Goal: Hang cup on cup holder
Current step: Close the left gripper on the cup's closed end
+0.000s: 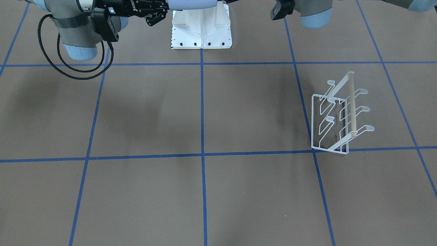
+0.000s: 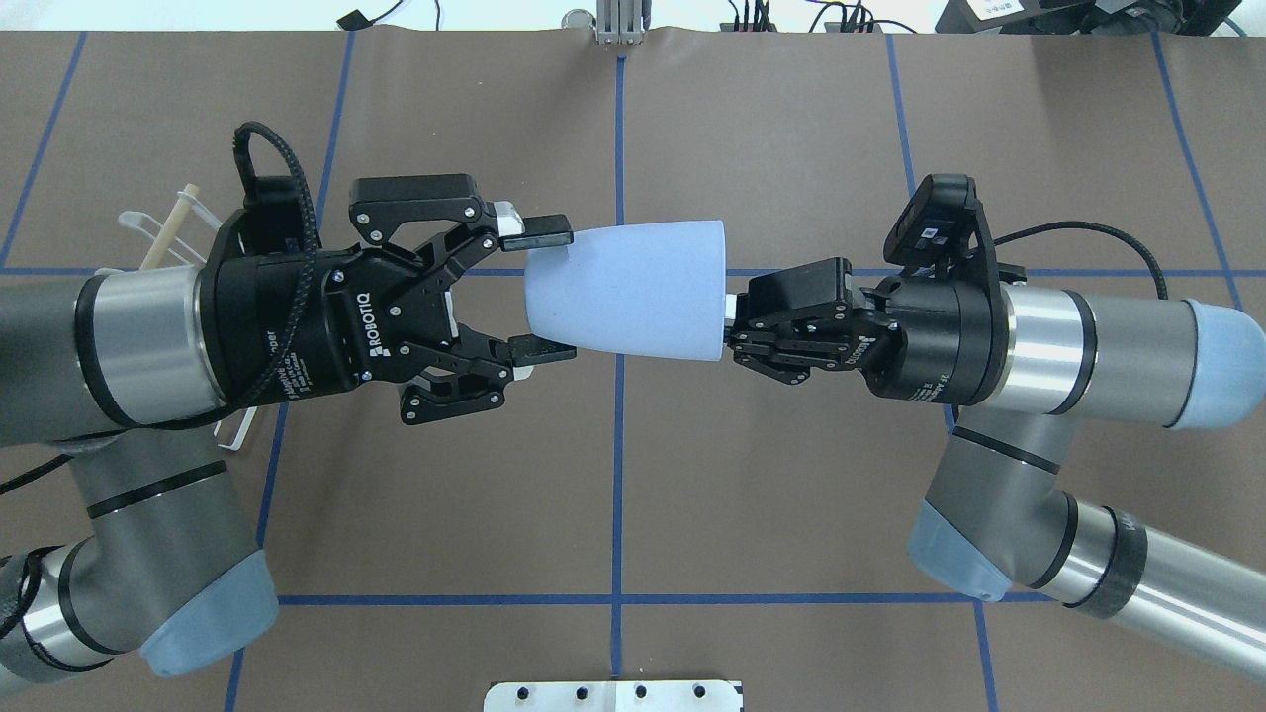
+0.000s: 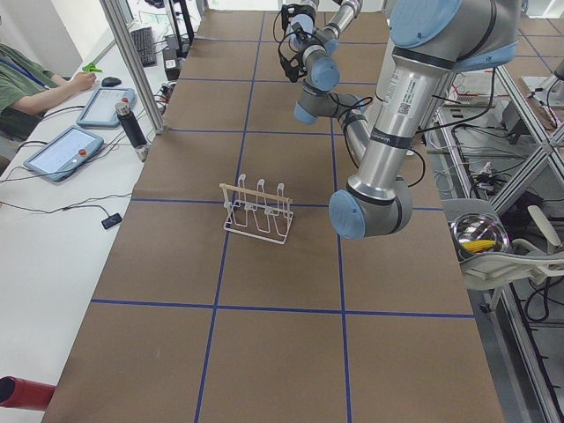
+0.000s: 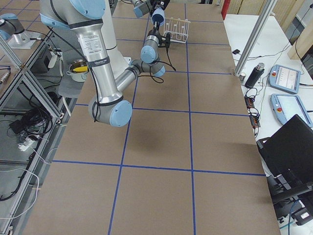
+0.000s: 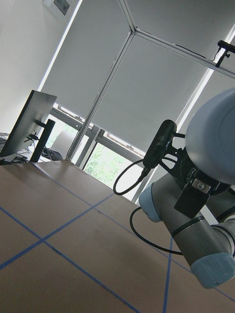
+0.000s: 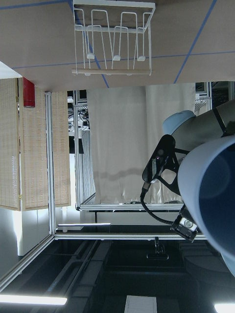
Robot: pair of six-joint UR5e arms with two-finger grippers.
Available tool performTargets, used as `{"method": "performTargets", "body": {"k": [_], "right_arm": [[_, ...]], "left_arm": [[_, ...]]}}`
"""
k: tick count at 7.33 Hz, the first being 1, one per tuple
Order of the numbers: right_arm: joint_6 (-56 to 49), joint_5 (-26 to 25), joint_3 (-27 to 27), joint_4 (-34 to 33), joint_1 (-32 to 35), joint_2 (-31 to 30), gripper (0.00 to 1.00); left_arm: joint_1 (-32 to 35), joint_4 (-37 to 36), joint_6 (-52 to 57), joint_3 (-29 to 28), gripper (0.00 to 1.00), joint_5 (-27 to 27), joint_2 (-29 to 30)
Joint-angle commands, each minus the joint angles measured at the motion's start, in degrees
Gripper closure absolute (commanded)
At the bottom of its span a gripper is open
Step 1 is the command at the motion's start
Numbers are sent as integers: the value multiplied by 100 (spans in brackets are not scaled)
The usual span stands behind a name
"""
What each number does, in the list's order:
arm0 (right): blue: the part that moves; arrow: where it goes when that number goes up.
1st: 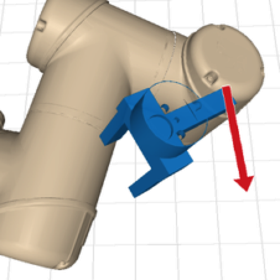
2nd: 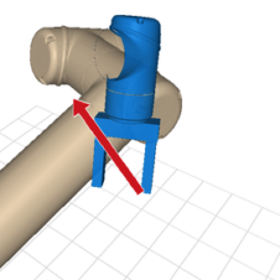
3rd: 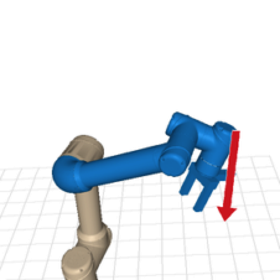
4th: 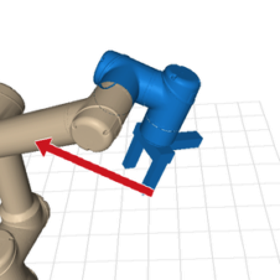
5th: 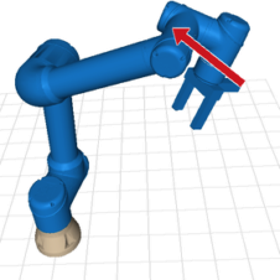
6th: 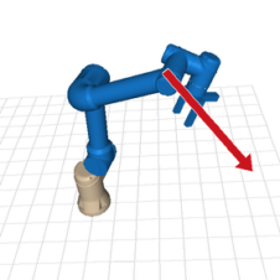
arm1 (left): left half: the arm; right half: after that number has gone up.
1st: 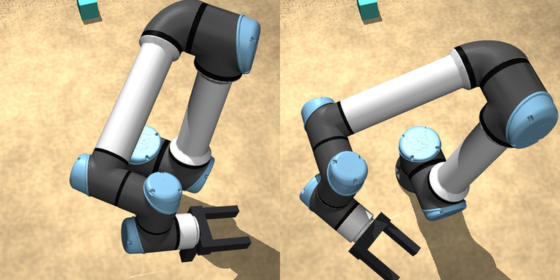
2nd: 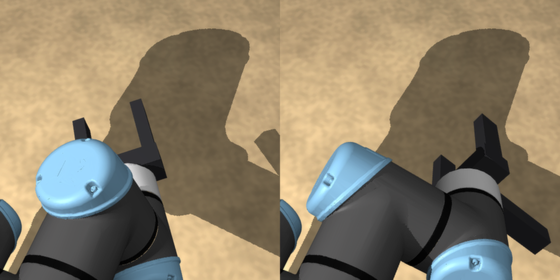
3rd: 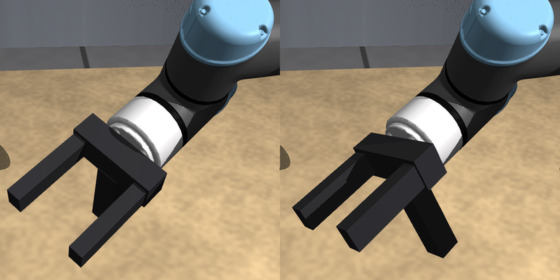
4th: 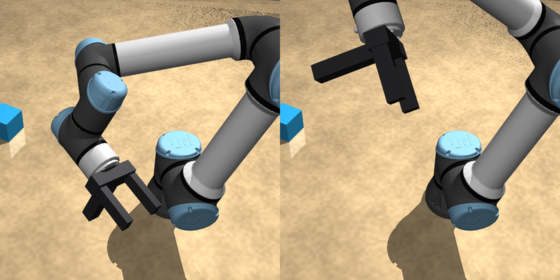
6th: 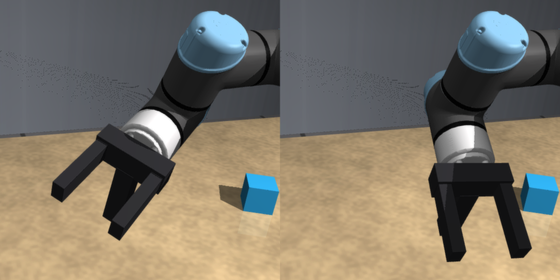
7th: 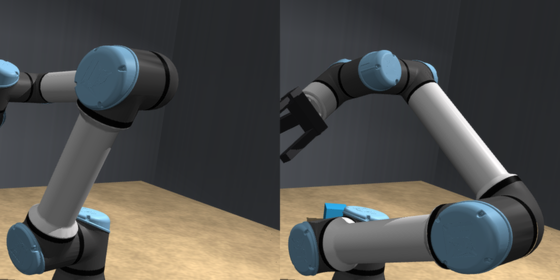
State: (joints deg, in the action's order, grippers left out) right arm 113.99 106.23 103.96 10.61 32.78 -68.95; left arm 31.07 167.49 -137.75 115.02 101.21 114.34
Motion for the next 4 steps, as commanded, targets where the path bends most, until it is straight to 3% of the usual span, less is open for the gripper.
{"method": "performTargets", "body": {"k": [1,4], "right_arm": [[0,3,45,3,1,-57,100],[0,3,46,12,1,-57,100]], "left_arm": [[4,3,-7,3,22,4,0],[4,3,-7,3,30,4,-9]]}}
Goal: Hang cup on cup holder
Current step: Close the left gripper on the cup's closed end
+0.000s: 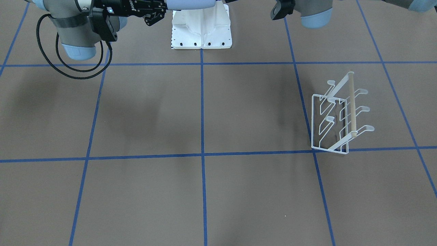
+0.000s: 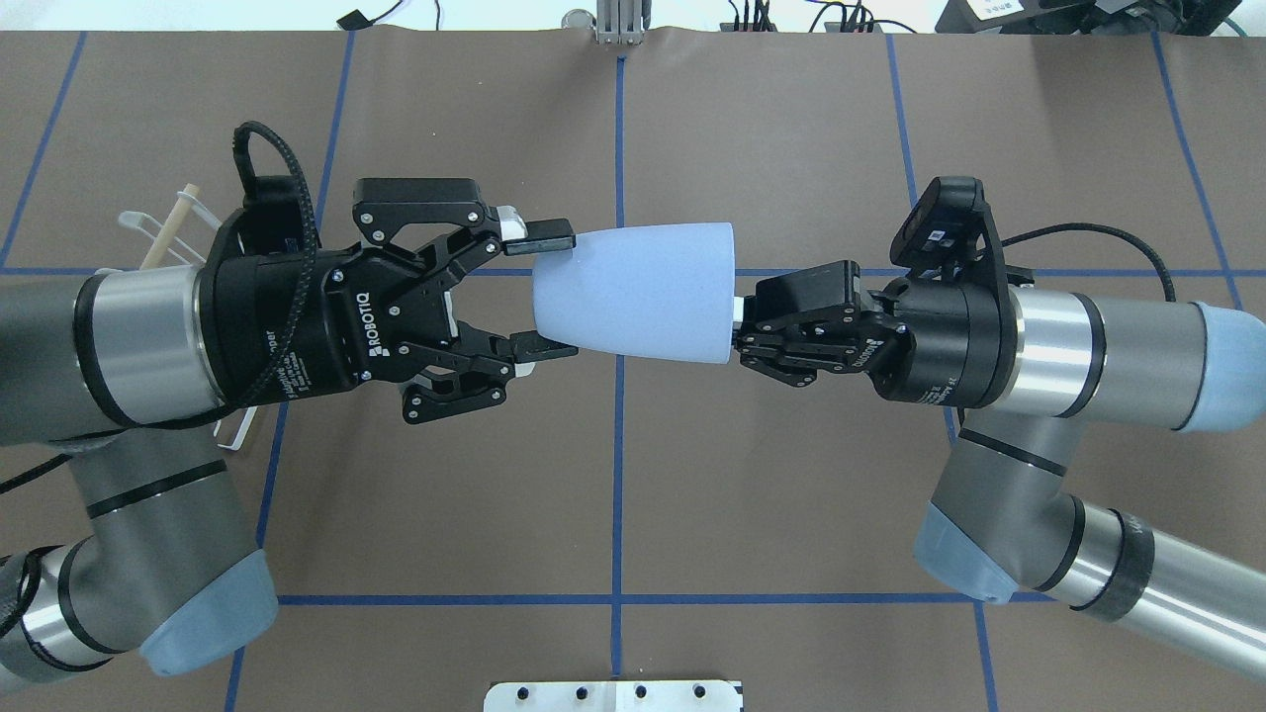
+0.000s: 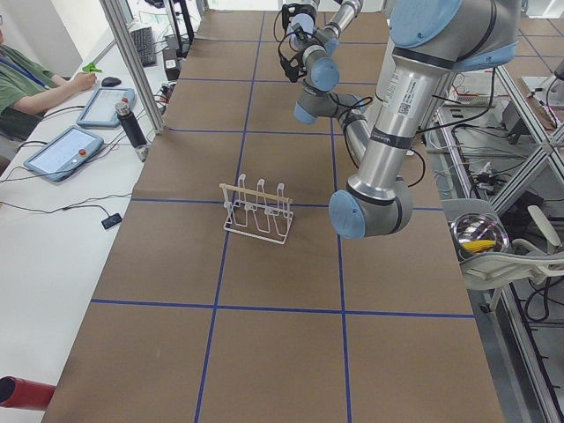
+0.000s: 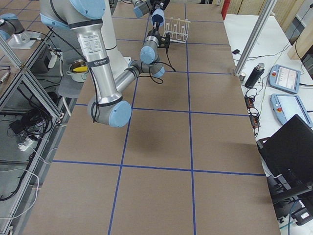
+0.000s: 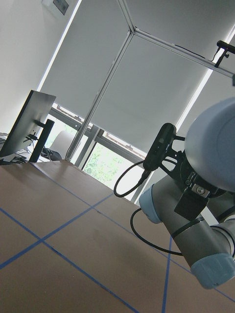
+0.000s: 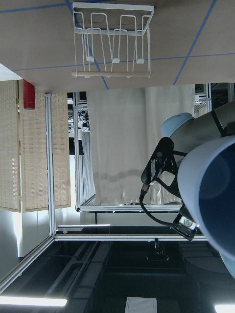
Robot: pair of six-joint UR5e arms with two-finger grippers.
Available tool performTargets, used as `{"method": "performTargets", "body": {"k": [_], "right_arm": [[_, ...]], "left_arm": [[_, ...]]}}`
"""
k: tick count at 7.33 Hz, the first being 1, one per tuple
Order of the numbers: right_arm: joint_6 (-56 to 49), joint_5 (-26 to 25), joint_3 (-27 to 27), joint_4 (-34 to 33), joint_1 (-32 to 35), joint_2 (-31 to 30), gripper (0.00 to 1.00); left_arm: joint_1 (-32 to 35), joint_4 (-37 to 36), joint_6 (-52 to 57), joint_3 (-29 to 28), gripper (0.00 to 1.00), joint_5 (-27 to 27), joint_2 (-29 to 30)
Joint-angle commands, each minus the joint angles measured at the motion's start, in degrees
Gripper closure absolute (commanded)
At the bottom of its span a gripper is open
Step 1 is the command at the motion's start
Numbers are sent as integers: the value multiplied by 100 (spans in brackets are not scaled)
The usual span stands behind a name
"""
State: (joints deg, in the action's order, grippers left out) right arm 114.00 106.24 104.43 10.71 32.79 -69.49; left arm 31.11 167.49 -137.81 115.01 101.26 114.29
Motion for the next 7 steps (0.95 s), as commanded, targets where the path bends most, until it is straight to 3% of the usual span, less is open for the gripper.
{"method": "performTargets", "body": {"k": [1,2,3,4,7], "right_arm": [[0,2,-1,1,-1,-20,100],[9,2,-1,1,-1,-12,100],[0,-7,-19,80,-9,-3,71],[17,-7,-71,298,-18,-11,1],[9,2,-71,318,-10,-38,0]], "left_arm": [[0,3,8,4,42,-10,-3],[0,-6,-1,4,60,-1,-3],[0,-6,-9,4,77,-1,-3],[9,-6,-9,4,85,-1,-12],[9,-6,-9,39,94,16,-38]]}}
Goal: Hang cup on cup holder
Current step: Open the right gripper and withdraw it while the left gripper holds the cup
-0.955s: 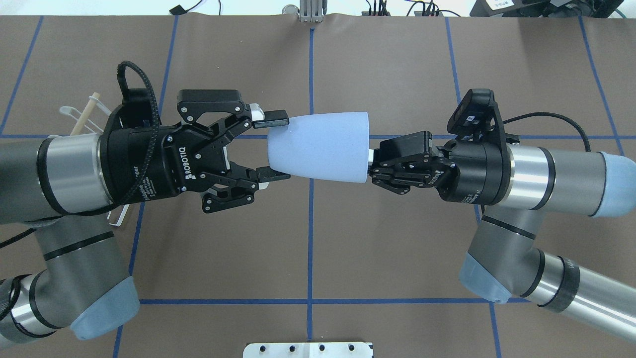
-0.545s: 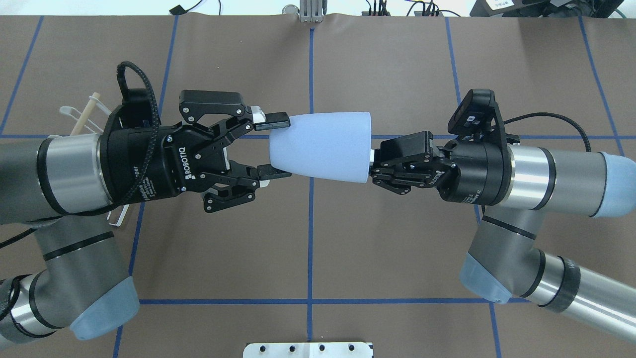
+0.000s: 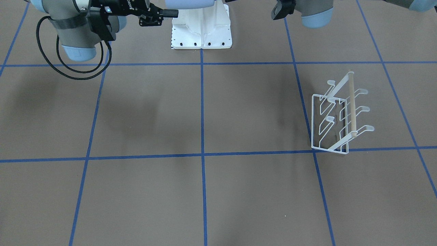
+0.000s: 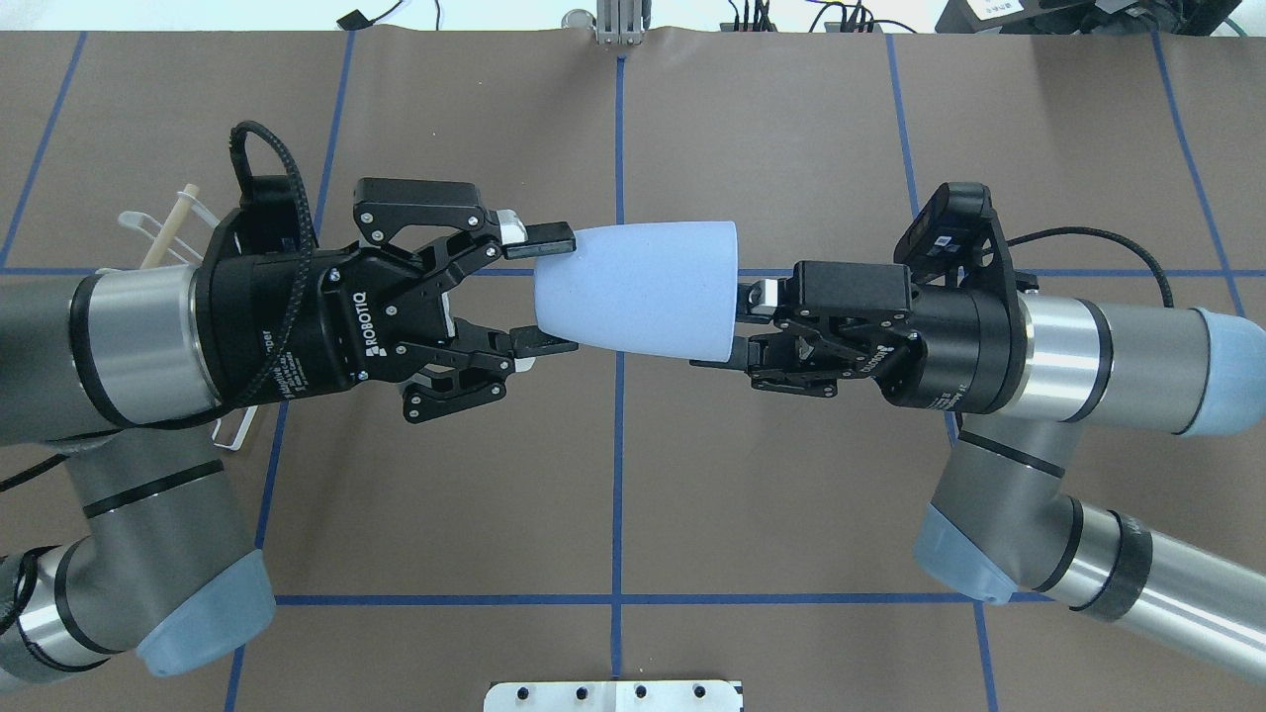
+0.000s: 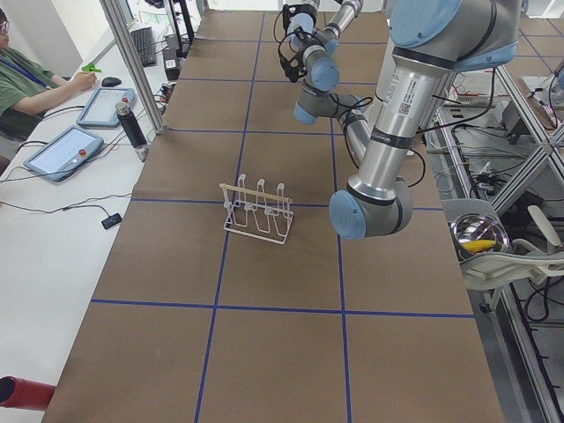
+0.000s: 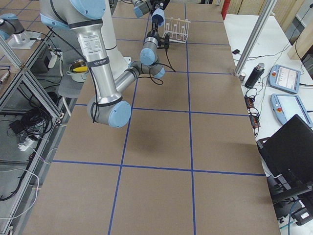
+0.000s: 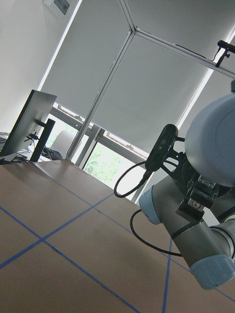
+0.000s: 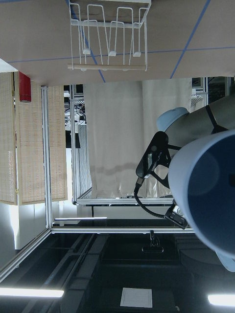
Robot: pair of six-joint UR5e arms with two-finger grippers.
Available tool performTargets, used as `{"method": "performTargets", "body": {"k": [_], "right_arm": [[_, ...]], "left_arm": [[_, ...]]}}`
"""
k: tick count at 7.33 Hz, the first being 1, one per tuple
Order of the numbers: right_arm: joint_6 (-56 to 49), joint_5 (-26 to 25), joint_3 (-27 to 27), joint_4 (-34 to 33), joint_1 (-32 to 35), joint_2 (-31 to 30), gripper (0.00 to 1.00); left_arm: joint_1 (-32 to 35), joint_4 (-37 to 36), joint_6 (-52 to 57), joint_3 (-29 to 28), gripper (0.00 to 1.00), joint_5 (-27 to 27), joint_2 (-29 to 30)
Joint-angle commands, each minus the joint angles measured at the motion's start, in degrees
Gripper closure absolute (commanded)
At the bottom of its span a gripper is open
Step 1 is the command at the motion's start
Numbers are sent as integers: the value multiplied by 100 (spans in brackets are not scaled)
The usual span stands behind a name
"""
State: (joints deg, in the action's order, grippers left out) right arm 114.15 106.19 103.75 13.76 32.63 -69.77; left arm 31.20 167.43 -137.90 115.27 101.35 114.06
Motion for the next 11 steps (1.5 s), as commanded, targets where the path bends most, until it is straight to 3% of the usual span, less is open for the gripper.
{"method": "performTargets", "body": {"k": [1,5,6,8,9,11], "right_arm": [[-32,24,5,13,6,-132,0],[-313,59,-65,250,531,-949,0],[-549,155,-248,146,873,-1003,0],[-1862,795,-1238,163,1699,-1004,0],[-2357,998,-1547,-194,2181,-1004,0],[-4180,1559,-1542,-2016,3035,-934,0]], "left_arm": [[9,0,17,4,100,25,-41],[368,-157,184,66,100,43,-59],[535,-506,689,66,100,243,-59],[834,-1367,1701,109,100,656,-181],[1044,-1919,2218,144,100,936,-200],[1169,-3769,3482,564,100,1036,-182]]}}
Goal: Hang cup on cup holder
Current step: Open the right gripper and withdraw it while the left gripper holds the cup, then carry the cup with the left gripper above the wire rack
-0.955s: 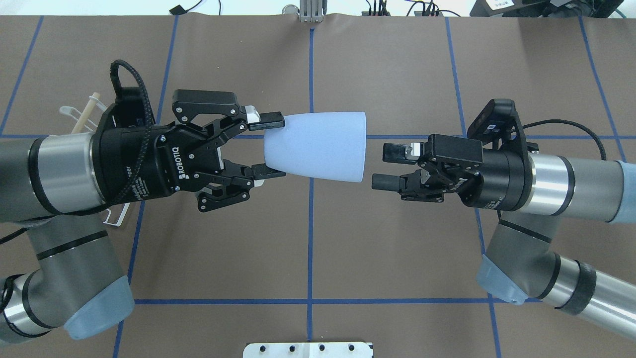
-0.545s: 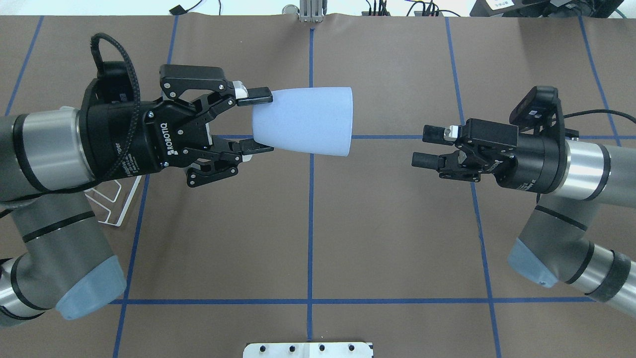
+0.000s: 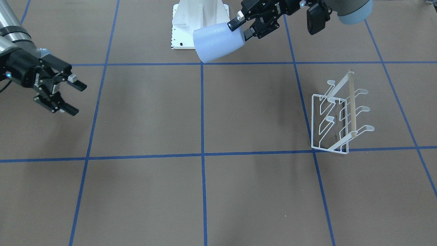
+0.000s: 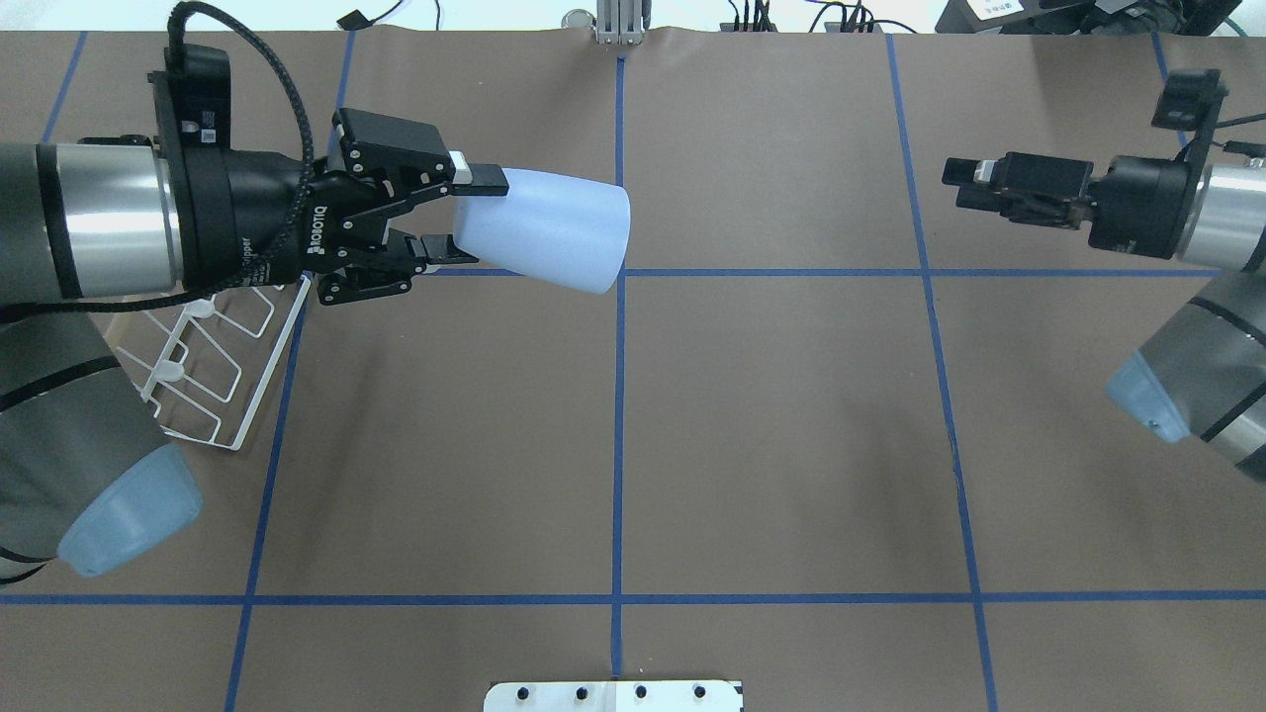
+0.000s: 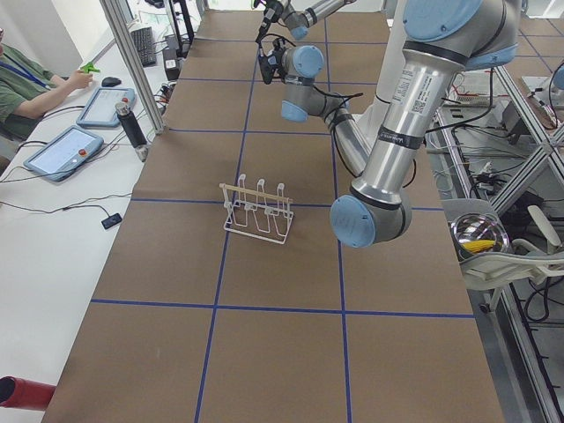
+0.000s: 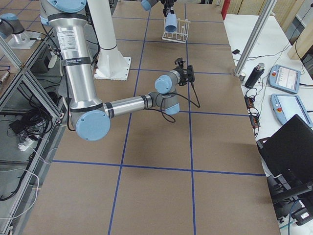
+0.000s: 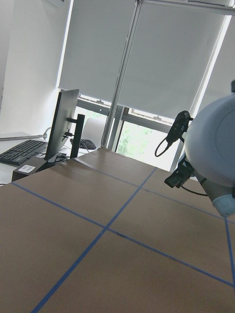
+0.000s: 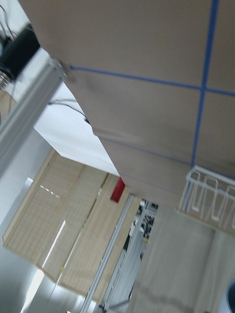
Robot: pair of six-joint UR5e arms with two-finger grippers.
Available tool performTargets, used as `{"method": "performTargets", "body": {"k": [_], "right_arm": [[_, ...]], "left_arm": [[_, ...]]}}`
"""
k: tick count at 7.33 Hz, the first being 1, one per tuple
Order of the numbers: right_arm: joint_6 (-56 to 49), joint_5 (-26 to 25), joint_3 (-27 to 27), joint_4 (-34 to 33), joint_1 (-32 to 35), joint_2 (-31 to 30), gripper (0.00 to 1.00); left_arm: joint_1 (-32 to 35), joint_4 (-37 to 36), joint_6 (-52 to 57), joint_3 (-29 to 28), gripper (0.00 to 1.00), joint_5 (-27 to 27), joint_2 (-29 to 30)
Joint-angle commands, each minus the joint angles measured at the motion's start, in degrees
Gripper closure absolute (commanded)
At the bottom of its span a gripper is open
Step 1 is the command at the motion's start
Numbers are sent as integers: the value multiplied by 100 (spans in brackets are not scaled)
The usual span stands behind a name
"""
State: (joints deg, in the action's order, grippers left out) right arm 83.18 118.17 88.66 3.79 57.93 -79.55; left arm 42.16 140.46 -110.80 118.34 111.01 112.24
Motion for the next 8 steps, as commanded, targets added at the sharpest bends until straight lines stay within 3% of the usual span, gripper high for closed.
{"method": "performTargets", "body": {"k": [1,3,5,6,8], "right_arm": [[-1885,574,62,-2082,909,53,0],[-3641,175,300,-4018,1254,88,0],[-5645,-197,301,-5329,1536,115,0],[-5889,-267,327,-5901,1624,124,0],[-7070,-128,336,-6956,1695,19,0]], "left_arm": [[64,-2222,1527,643,100,70,8],[282,-4158,2943,1321,100,0,-1],[800,-5916,4541,1753,100,-18,-1],[1090,-6691,5480,1937,100,-44,-1],[1260,-7313,6262,1852,100,-603,26]]}}
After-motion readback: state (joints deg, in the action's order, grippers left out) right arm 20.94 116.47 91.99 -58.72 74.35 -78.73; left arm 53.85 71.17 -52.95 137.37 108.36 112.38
